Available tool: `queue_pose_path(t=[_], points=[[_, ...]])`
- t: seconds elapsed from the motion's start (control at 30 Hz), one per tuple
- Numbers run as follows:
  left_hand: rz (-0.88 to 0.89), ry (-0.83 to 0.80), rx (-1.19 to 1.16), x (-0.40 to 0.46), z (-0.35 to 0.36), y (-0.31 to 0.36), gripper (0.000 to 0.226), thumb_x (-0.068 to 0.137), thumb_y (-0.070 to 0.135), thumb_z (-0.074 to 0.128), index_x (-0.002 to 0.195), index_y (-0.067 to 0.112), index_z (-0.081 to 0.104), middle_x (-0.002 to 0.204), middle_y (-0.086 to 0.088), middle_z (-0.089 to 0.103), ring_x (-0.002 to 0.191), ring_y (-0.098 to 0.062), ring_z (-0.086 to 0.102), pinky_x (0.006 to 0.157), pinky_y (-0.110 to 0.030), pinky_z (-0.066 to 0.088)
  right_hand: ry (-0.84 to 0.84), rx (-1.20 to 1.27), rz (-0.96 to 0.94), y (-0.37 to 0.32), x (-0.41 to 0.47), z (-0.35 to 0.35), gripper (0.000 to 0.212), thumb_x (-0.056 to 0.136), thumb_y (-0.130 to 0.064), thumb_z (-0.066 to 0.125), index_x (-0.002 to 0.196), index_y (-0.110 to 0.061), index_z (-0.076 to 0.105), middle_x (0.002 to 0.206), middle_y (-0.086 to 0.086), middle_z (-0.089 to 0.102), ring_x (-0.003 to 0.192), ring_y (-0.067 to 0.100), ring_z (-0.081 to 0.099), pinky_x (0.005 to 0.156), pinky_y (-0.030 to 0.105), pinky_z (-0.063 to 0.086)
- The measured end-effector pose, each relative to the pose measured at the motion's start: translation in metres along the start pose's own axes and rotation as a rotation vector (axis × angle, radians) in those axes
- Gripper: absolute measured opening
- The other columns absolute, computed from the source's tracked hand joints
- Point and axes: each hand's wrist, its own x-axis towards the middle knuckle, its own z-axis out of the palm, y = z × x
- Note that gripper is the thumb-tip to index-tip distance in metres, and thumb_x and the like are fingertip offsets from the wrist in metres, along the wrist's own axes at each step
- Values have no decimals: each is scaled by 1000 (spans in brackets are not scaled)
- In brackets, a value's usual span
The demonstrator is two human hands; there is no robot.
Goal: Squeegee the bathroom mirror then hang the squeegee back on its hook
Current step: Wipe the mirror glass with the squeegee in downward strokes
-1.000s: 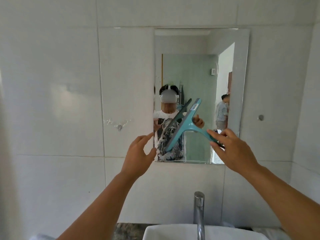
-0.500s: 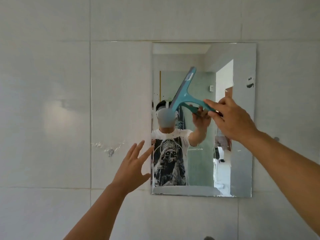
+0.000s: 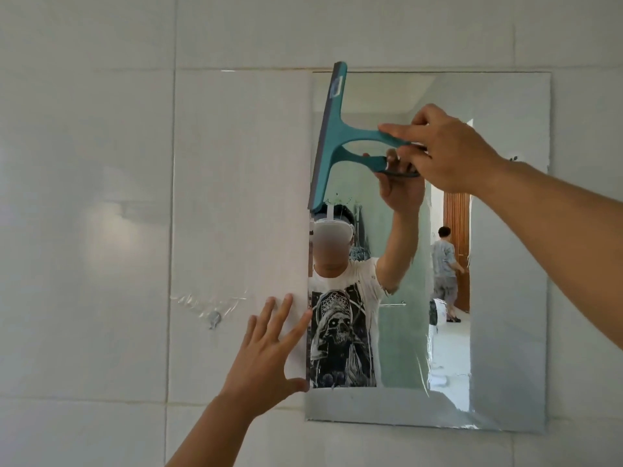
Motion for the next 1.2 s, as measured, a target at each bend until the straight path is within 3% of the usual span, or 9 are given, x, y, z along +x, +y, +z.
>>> queue_pose_path(t=[0.2, 0.53, 0.8, 1.2], points=[[-23, 20, 6, 1, 16, -3, 130, 68, 61, 80, 155, 40, -15, 164, -1, -25, 148, -30, -28, 118, -55, -5, -25, -33, -36, 4, 22, 4, 44, 99, -30, 45, 141, -40, 43, 108, 10, 45, 90, 26, 49, 82, 45, 48], [-5, 24, -18, 1, 19, -4, 119, 76, 61, 70, 152, 43, -20, 161, 2, -34, 145, -29, -36, 117, -54, -14, -53, -103, -47, 17, 42, 7, 45, 100, -32, 41, 143, -44, 37, 107, 8, 43, 91, 25, 46, 84, 47, 48], [-43, 33, -12, 3, 19, 3, 118, 75, 57, 66, 153, 40, -21, 162, 0, -32, 145, -31, -34, 117, -59, -10, -23, -229, -126, 11, 60, 4, 46, 101, -34, 39, 145, -45, 33, 107, 10, 44, 89, 28, 44, 81, 48, 46], [-69, 45, 7, 3, 22, 4, 117, 72, 58, 68, 155, 39, -12, 165, -2, -24, 148, -32, -27, 118, -59, -3, -91, -184, -36, 33, 48, 2, 45, 102, -34, 37, 145, -45, 32, 104, 5, 38, 92, 29, 45, 86, 45, 45]])
